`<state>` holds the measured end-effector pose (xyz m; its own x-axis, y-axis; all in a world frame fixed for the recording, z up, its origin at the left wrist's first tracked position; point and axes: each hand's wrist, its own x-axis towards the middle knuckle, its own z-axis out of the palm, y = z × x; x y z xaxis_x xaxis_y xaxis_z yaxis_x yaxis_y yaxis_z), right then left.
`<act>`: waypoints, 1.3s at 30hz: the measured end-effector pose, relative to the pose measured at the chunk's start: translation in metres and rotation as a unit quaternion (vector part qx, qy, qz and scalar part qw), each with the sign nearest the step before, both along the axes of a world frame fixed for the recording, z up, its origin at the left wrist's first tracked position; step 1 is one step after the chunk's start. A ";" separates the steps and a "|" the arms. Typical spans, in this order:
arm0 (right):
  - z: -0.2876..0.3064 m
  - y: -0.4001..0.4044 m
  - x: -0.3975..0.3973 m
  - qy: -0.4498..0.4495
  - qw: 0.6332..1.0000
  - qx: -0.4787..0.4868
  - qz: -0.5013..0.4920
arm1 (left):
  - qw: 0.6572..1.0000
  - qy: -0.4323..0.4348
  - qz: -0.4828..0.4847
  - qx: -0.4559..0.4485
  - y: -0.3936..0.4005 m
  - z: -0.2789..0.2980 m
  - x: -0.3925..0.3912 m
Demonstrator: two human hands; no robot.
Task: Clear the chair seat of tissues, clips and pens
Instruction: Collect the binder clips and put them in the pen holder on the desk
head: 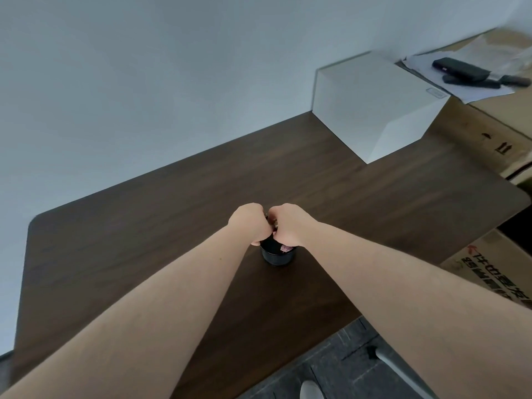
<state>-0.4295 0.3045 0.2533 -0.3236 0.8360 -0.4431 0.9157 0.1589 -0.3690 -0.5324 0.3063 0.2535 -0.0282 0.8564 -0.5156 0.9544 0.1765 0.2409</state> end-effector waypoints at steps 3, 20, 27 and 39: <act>-0.001 -0.001 0.001 0.005 1.000 0.008 0.000 | 0.999 -0.028 0.023 0.002 0.000 0.004 0.000; 0.002 -0.007 0.024 0.005 0.999 0.034 0.022 | 0.994 -0.104 0.021 0.014 -0.014 0.018 0.010; 0.016 -0.010 0.035 0.005 0.998 0.063 -0.003 | 0.998 -0.028 -0.060 0.017 -0.020 0.028 0.014; 0.042 -0.090 0.128 -0.001 0.984 0.075 -0.161 | 0.979 -0.008 -0.198 0.045 -0.044 0.056 0.073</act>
